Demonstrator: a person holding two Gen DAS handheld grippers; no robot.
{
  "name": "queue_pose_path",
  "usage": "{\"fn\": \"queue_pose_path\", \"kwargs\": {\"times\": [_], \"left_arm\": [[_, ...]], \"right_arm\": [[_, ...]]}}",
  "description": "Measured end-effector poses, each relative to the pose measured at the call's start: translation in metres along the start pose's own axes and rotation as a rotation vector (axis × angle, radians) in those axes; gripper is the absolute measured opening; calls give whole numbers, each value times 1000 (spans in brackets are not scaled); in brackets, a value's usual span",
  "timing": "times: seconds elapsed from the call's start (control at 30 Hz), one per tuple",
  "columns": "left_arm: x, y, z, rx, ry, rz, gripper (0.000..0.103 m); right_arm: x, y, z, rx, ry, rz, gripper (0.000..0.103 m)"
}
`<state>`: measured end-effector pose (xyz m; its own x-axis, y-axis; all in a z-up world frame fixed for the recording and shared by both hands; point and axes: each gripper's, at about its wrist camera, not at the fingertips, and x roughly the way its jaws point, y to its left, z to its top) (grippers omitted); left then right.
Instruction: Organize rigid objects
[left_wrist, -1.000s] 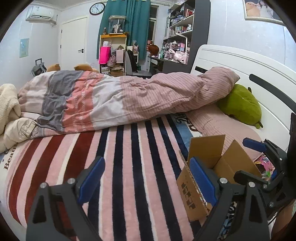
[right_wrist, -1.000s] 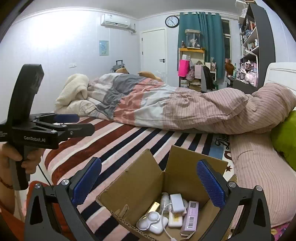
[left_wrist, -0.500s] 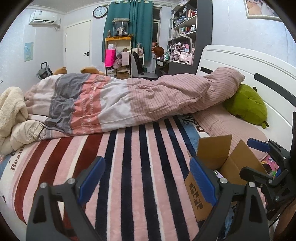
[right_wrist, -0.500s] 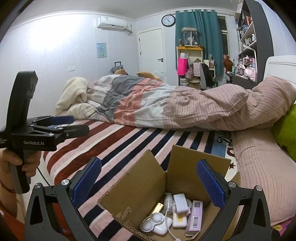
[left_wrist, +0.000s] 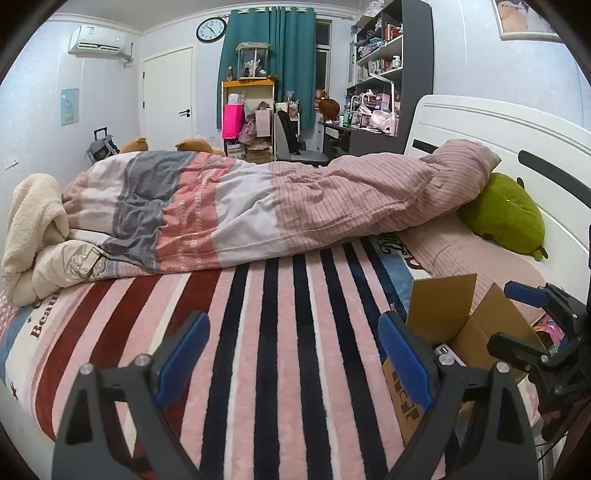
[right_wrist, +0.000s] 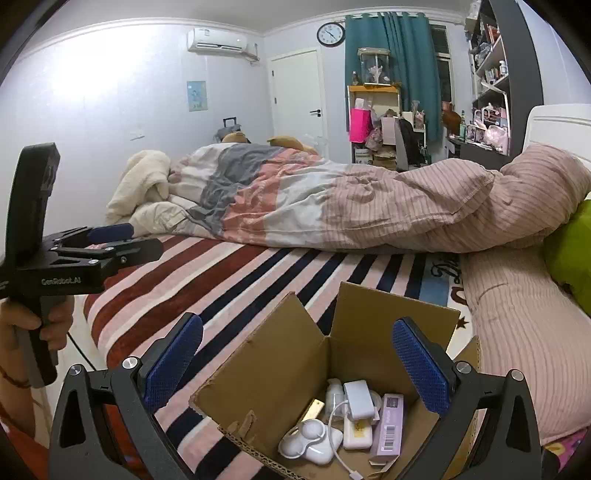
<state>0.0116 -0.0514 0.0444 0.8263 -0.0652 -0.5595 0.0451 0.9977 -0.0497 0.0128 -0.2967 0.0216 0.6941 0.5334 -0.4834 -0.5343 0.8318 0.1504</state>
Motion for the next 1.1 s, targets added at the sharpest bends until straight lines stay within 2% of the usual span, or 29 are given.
{"fn": "queue_pose_path", "kwargs": {"times": [1.1], "left_arm": [[4, 9, -4, -18, 5, 43, 91]], "right_arm": [[14, -7, 4, -10, 14, 31, 103]]}}
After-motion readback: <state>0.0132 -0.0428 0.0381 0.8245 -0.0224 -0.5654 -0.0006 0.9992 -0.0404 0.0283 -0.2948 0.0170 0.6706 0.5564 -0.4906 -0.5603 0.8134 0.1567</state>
